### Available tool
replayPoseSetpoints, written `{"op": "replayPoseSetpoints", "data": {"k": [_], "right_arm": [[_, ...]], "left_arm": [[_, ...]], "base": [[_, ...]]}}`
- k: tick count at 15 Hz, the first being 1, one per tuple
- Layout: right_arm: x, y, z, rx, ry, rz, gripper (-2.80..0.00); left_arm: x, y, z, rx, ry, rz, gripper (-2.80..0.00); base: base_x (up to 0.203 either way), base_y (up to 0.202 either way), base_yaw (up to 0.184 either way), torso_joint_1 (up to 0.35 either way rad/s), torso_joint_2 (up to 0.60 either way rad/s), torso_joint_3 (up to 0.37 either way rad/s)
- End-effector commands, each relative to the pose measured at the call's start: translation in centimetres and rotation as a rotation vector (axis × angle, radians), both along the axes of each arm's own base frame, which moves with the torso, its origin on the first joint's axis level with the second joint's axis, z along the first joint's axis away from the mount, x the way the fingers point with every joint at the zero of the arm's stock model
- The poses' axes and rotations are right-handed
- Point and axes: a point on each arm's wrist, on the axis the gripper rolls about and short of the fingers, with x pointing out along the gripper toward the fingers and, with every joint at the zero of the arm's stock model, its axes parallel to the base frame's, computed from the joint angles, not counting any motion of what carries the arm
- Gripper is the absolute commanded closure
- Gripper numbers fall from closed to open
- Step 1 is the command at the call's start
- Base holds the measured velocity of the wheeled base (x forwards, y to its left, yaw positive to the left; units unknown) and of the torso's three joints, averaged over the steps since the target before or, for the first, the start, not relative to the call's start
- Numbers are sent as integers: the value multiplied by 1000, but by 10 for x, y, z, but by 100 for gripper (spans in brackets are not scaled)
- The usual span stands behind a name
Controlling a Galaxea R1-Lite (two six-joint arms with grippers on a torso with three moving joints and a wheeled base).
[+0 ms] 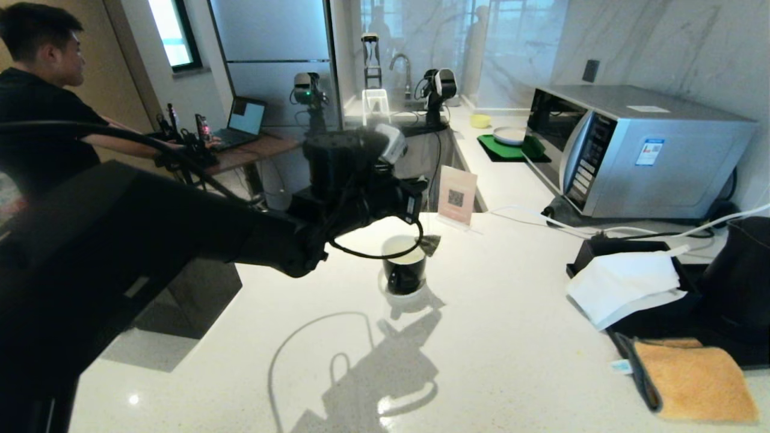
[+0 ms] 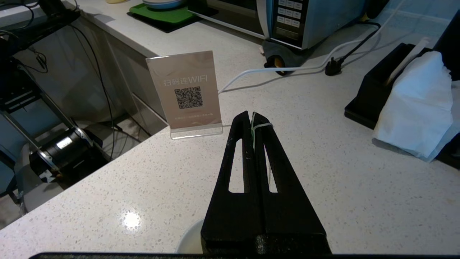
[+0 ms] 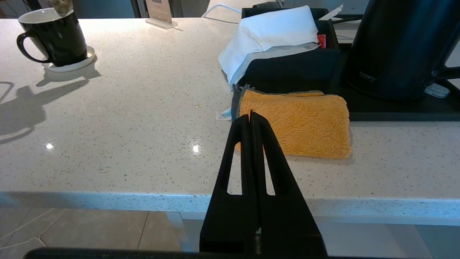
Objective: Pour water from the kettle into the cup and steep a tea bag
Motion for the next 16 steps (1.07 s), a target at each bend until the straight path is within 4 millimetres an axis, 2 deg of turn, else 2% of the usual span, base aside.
{"op": "replayPoseSetpoints", "data": {"k": [1, 4, 10, 16], "right_arm": [[0, 0, 0, 0, 2, 0, 0], [0, 0, 0, 0, 1, 0, 0], [0, 0, 0, 0, 1, 0, 0], [0, 0, 0, 0, 1, 0, 0]], "left_arm": [[-3, 2, 2, -1, -5, -3, 0], [-4, 2, -8, 15, 14, -5, 0], [-1, 4, -13, 34, 10, 2, 0], [8, 3, -40, 57, 42, 9, 0]], "base": [[0, 0, 0, 0, 0, 0], [0, 0, 0, 0, 0, 0], [0, 0, 0, 0, 0, 0], [0, 0, 0, 0, 0, 0]]}}
